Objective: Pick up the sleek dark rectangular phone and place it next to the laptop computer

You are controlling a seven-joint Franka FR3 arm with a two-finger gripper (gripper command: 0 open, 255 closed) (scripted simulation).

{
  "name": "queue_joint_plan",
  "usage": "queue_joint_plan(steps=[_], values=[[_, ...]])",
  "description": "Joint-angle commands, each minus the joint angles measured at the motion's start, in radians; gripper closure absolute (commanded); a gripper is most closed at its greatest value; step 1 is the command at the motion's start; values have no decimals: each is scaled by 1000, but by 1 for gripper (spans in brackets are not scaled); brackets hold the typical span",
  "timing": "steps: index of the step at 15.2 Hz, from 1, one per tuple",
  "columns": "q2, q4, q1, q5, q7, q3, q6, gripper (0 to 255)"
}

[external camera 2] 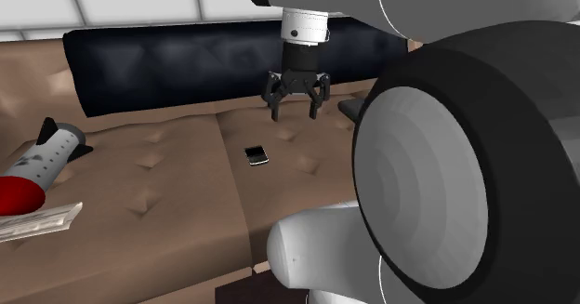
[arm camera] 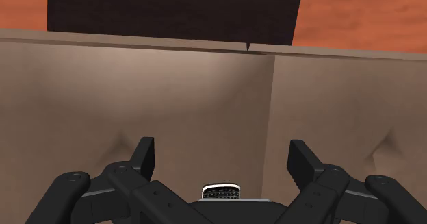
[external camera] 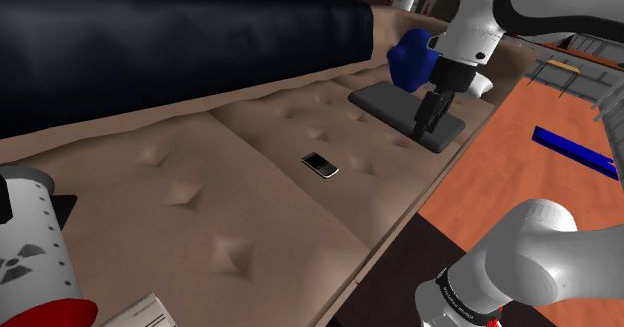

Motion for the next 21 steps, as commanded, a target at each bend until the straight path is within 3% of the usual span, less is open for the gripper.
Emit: queue_joint_plan(steps=[1,11,21], values=[[0,0,0,0,0,0,0,0],[311,-5,40,17,-6,65,328,0],[687,130,67,-8,10,121,580,0]])
